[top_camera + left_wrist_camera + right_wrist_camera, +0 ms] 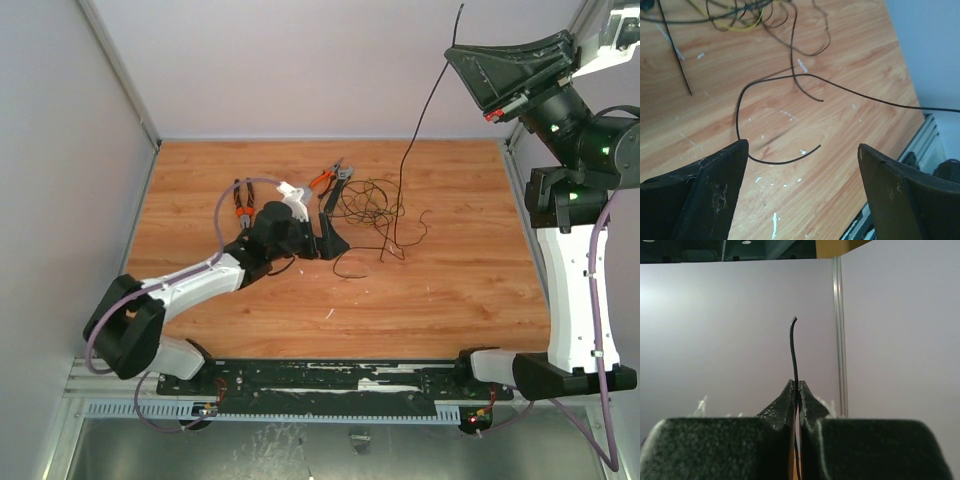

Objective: Zip-tie the wires
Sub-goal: Straighten the cable at the center of the board.

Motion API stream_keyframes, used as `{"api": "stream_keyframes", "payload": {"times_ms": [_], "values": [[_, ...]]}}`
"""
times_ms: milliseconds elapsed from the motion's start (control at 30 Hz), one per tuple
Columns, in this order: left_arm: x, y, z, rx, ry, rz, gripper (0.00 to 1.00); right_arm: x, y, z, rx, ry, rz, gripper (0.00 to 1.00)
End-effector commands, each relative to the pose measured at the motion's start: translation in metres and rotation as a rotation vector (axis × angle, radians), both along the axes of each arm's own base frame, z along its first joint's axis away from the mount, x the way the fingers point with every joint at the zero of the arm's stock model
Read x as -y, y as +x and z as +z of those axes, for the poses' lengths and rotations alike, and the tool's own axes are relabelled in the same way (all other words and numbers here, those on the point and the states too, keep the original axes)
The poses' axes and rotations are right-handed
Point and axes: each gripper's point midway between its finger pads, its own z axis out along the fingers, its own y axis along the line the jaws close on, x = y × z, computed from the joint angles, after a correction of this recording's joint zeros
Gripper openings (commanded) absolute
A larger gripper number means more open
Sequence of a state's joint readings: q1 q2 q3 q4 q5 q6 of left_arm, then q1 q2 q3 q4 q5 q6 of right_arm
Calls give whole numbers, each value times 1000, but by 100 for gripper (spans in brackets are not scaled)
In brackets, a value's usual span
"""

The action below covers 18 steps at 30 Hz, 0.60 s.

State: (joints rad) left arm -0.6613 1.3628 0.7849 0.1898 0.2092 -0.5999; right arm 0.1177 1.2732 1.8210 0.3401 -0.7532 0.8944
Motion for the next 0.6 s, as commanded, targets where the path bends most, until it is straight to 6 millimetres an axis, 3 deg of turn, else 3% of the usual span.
{"api": "stream_keyframes", "payload": {"times_ms": [0,333,567], "values": [[10,16,-14,20,41,48,95,0,-13,5,24,-14,-9,0],[12,18,-83,-80,285,62,94,1,-18,0,14,-26,-21,0],[41,10,-73,0,297,-28,94,0,-13,-4,1,-37,-25,0]]}}
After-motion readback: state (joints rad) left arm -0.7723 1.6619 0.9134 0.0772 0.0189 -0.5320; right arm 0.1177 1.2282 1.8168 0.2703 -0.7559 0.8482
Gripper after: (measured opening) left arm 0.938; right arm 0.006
